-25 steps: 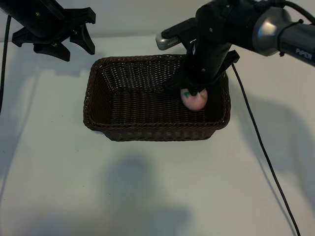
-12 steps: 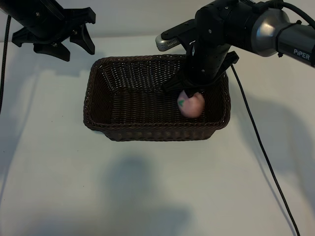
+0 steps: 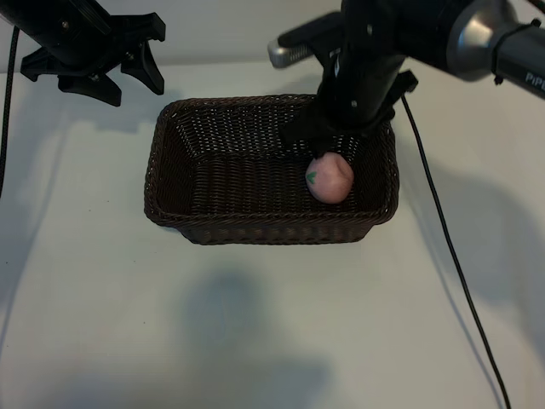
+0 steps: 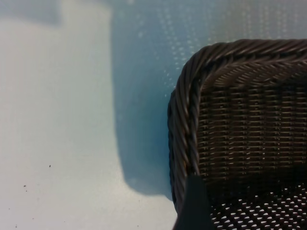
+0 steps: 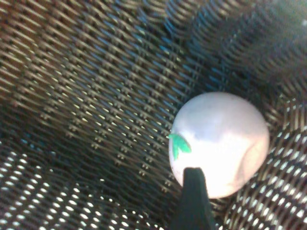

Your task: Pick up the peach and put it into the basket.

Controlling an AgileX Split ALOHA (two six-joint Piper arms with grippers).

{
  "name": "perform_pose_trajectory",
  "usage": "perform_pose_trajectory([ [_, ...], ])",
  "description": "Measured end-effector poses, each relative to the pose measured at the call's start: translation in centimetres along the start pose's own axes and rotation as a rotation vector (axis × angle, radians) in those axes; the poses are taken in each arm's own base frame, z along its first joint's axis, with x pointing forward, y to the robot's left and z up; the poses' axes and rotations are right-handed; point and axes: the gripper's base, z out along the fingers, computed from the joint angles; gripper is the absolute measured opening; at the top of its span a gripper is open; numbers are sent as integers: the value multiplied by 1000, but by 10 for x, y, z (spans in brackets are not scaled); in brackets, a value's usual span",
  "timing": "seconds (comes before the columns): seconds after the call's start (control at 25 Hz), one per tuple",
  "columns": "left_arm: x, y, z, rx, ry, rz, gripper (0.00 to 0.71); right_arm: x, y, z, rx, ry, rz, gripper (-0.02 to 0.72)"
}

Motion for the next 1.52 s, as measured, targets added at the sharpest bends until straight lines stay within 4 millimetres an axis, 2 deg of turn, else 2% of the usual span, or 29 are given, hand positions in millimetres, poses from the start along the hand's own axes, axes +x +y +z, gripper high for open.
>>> perform_pose_trajectory([
  [0.24,0,0,0,0,0,0,537,-20,2,-42,-4,-34,0,541],
  [0.4,0,0,0,0,0,0,537,-25,3,-55,-5,-45,0,541],
  [0.64,0,0,0,0,0,0,537,-25,-2,-58,0,-30,20,541],
  [0.88,0,0,0,0,0,0,537,-23,-33,-58,34,-1,85,541],
  [1.0,0,0,0,0,0,0,537,-24,-40,-58,42,-1,104,541],
  [1.52,0,0,0,0,0,0,537,-24,-41,-58,42,-1,106,541],
])
